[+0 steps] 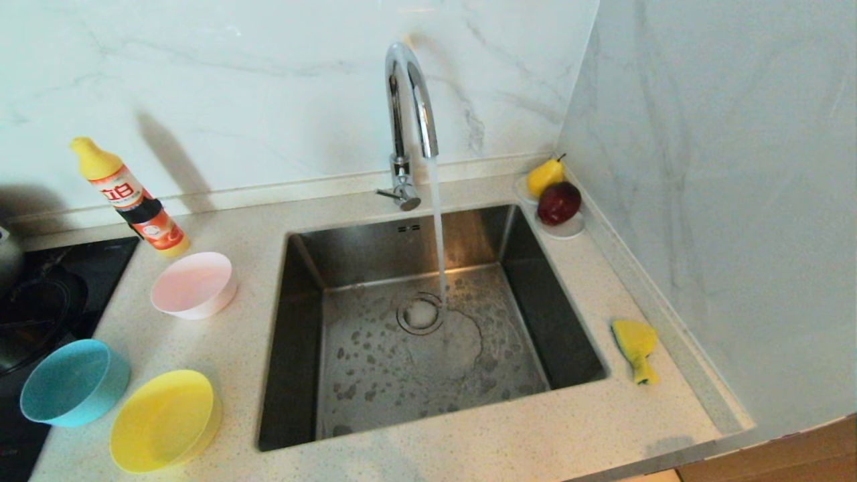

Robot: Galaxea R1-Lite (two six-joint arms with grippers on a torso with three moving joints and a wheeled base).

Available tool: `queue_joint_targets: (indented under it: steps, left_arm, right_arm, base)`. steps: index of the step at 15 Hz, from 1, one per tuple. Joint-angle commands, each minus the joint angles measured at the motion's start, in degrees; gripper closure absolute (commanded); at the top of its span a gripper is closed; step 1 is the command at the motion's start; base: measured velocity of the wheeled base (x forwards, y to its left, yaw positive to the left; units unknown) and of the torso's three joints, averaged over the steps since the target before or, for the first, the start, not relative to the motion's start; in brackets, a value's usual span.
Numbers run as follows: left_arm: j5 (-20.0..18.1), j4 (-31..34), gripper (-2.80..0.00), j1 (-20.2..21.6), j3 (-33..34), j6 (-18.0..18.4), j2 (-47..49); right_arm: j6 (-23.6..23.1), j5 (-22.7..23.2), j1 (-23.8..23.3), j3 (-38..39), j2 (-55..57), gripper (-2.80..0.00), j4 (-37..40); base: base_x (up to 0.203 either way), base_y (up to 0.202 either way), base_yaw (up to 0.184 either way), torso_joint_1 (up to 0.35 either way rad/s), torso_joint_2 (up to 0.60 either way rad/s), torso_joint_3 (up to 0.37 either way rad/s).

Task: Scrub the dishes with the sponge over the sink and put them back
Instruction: Pick up a bowl and the sponge

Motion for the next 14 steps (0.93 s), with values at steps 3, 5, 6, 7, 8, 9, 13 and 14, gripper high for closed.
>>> queue_joint_targets:
  steps: [3,5,6,7,8,9,13,14]
  left_arm:
    - [0.0,0.0,0.00,0.0,1.1,0.0,0.3]
    - [0.0,0.0,0.00,0.0,1.1,0.0,0.3]
    - [0.0,0.0,0.00,0.0,1.1,0.0,0.3]
    - [0.0,0.0,0.00,0.0,1.1,0.0,0.3]
    - [0.0,0.0,0.00,0.0,1.1,0.0,0.3]
    - [0.0,0.0,0.00,0.0,1.1,0.0,0.3]
    - [0.0,0.0,0.00,0.0,1.1,0.0,0.3]
    - [0.0,0.0,0.00,0.0,1.1,0.0,0.3]
  right_arm:
    - [-1.6,0.1,0.0,0.1,0.0,0.00,0.2]
    - [-3.3,0.2,0.0,0.1,0.0,0.00,-0.1]
    - [-6.0,0.1,0.0,0.1,0.0,0.00,-0.2]
    - [-5.5,0.1,0.1,0.1,0.0,0.00,-0.3]
    - [-5.3,0.3,0.1,-0.3,0.0,0.00,0.6]
    - [-5.3,0.3,0.0,-0.4,0.0,0.00,0.6]
    - [-5.2,0.4,0.0,-2.4,0.3,0.00,-0.4]
    - [-4.9,0.7,0.1,-6.8,0.8,0.00,0.5]
  base:
    - [0.000,0.000,0.000,0.000,0.00,0.000]
    - [0.000,0.000,0.000,0.000,0.00,0.000]
    - [0.000,0.000,0.000,0.000,0.00,0.000]
    - [0.000,0.000,0.000,0.000,0.00,0.000]
    - [0.000,0.000,0.000,0.000,0.00,0.000]
    - [0.000,0.000,0.000,0.000,0.00,0.000]
    - [0.000,0.000,0.000,0.000,0.00,0.000]
    - [0.000,0.000,0.000,0.000,0.00,0.000]
